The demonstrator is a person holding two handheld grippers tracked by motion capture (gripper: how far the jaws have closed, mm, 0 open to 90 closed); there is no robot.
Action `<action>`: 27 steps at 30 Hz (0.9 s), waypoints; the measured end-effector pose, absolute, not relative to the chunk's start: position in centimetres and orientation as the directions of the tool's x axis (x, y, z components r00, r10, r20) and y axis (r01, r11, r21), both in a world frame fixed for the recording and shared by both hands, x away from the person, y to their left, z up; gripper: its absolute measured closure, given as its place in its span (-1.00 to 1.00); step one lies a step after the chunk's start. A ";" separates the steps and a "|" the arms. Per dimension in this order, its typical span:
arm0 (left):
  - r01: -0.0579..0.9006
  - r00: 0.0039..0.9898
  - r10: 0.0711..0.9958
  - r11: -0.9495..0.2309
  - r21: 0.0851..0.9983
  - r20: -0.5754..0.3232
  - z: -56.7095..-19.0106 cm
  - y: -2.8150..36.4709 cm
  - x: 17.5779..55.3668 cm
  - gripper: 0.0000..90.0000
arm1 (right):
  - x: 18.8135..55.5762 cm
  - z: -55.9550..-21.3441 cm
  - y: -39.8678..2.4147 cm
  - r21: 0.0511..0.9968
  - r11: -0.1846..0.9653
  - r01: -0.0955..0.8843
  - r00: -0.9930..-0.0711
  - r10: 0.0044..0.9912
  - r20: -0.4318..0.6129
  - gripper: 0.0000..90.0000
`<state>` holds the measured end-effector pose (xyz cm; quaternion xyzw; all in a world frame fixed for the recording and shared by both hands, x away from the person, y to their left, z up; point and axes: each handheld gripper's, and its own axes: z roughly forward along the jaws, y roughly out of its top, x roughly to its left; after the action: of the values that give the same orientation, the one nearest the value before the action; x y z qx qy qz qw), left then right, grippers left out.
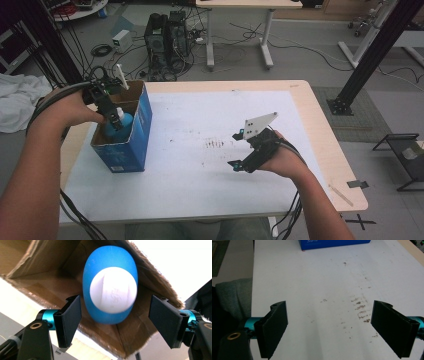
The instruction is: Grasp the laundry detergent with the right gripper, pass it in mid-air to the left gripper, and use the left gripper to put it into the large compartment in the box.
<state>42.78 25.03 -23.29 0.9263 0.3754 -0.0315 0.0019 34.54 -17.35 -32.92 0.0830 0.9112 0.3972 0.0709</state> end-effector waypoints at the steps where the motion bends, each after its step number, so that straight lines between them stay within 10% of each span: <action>1: 0.701 0.711 0.700 -0.713 -0.022 -0.061 -23.0 25.0 42.7 -0.42 | 34.6 -32.8 -17.4 0.734 0.672 0.093 -0.976 0.208 -0.066 -0.71; 27: 0.636 0.771 0.637 -0.770 0.053 0.011 -17.1 22.5 40.6 -0.61 | 35.3 -30.4 -17.9 0.685 0.720 0.110 -0.976 0.210 -0.064 -0.71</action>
<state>40.60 22.51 -17.07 0.9406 0.3384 0.0142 0.0233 35.33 -17.93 -30.41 0.0867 0.9248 0.3640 0.0686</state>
